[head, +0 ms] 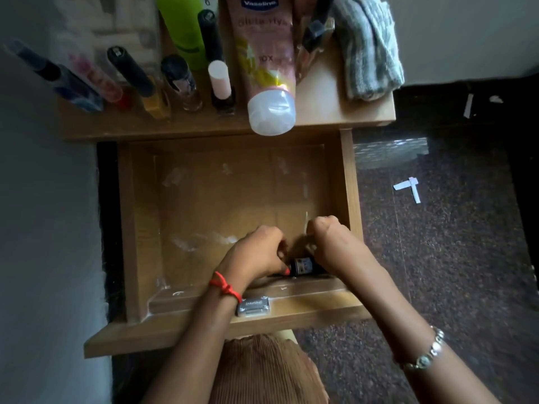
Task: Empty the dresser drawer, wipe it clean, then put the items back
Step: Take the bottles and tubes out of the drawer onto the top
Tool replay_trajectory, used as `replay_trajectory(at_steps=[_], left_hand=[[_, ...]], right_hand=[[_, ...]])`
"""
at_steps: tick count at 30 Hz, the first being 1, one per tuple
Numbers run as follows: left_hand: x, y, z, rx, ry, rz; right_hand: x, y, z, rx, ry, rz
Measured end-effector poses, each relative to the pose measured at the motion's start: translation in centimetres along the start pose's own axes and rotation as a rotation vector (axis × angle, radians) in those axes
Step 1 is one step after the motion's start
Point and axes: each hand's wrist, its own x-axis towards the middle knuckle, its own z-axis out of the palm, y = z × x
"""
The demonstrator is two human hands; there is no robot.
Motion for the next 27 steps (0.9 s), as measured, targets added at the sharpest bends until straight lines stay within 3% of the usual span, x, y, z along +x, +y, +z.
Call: replay_trajectory(at_steps=[9, 13, 18, 23, 27], left_hand=[[-0.9, 2.2, 0.6, 0.278, 0.11, 0.092], [-0.6, 1.4, -0.1, 0.111, 0.124, 0.194], [-1.1, 0.4, -2.8, -0.19, 0.259, 0.264], [-2.4, 0.3, -5.1, -0.39, 0.51, 0.394], [-2.6, 1.2, -5.6, -0.613, 0.681, 0.499]], right_hand=[[-0.3, -0.5, -0.3, 0.003, -0.016, -0.05], [0.2, 0.3, 0.5, 0.128, 0.021, -0.089], [-0.2, 1.2, -1.6, 0.605, 0.156, -0.127], [-1.6, 1.1, -5.4, 1.315, 0.047, -0.244], [-1.9, 0.7, -8.2, 1.519, 0.044, -0.29]])
